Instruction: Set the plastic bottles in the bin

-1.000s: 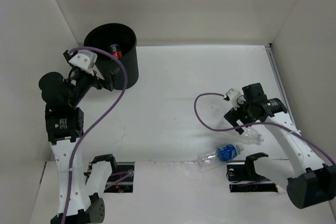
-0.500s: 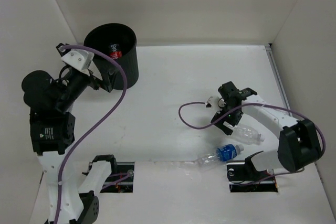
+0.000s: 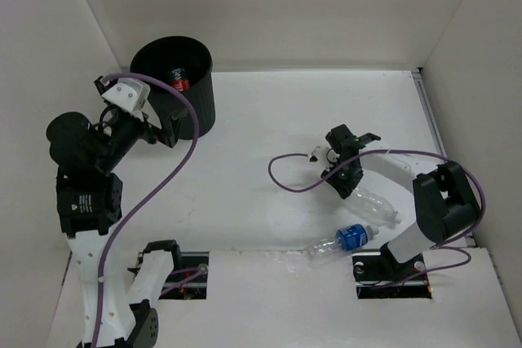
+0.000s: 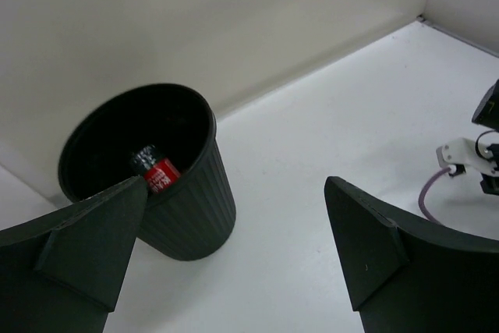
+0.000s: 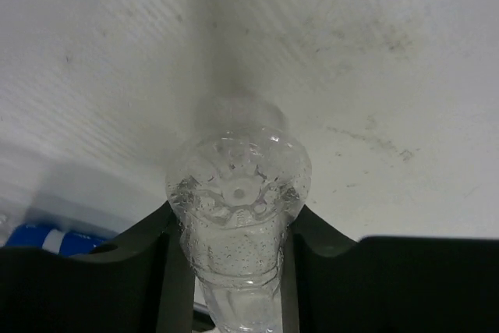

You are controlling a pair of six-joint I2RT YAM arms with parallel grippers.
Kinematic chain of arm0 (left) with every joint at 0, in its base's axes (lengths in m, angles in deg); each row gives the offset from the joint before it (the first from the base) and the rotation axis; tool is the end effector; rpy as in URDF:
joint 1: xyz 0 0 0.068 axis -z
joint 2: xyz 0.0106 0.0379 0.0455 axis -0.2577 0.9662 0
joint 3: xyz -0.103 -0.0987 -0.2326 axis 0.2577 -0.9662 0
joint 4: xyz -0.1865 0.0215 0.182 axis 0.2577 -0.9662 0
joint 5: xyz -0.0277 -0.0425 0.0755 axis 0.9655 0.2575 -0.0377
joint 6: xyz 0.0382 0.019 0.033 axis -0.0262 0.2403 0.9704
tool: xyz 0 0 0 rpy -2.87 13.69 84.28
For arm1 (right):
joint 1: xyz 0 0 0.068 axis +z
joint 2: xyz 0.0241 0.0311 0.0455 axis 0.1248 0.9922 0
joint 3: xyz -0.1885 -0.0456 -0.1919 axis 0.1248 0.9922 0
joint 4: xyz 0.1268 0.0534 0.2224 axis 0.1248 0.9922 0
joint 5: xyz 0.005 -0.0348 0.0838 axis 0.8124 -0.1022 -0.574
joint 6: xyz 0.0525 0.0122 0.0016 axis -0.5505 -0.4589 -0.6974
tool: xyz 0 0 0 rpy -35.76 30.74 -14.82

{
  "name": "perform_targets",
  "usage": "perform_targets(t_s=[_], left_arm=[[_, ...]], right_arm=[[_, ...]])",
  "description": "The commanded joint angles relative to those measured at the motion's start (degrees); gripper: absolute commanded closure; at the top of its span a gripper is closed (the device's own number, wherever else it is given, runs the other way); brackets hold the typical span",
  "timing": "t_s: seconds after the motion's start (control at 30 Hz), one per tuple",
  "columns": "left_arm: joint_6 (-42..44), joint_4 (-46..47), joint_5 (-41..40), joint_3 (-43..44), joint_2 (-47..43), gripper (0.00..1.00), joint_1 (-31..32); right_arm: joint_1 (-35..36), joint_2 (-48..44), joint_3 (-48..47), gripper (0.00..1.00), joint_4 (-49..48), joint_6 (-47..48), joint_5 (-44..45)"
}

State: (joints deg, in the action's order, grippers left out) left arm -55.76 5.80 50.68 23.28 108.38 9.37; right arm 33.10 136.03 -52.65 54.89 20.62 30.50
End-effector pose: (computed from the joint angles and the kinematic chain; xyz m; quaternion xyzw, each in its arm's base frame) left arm 0.1080 -0.0109 0.5102 0.2827 0.6005 -0.0833 0.7433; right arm 0.2378 0.1164 0.1760 -0.4558 0.8881 0.0084 0.0586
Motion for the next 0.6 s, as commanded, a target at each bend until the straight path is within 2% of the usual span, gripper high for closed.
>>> perform_targets(t_s=[0.0,0.17,0.3,0.43,0.57], left_arm=[[-0.40,4.00,0.14,-1.86,0.30,0.00,0.94],[-7.41,9.97,0.66,-5.11,2.76,0.00,2.79],[-16.47,17.26,2.16,-7.66,8.02,0.00,7.52],[-21.31,22.62,3.39,-5.65,17.07,0.00,18.85],[-22.20,26.32,4.71,0.49,26.73,0.00,30.80]], right_arm=[[0.30,-1.07,-5.05,0.91,-3.87,-2.58,-1.01],[-1.71,-2.39,-17.16,1.00,-1.76,-5.65,-2.41],[-5.84,-2.22,-30.88,1.00,-0.35,-11.27,-9.60],[-9.97,-3.09,-36.61,1.00,-4.73,-17.42,-16.02],[-14.98,-3.98,-40.03,1.00,-8.87,-24.36,-21.90]])
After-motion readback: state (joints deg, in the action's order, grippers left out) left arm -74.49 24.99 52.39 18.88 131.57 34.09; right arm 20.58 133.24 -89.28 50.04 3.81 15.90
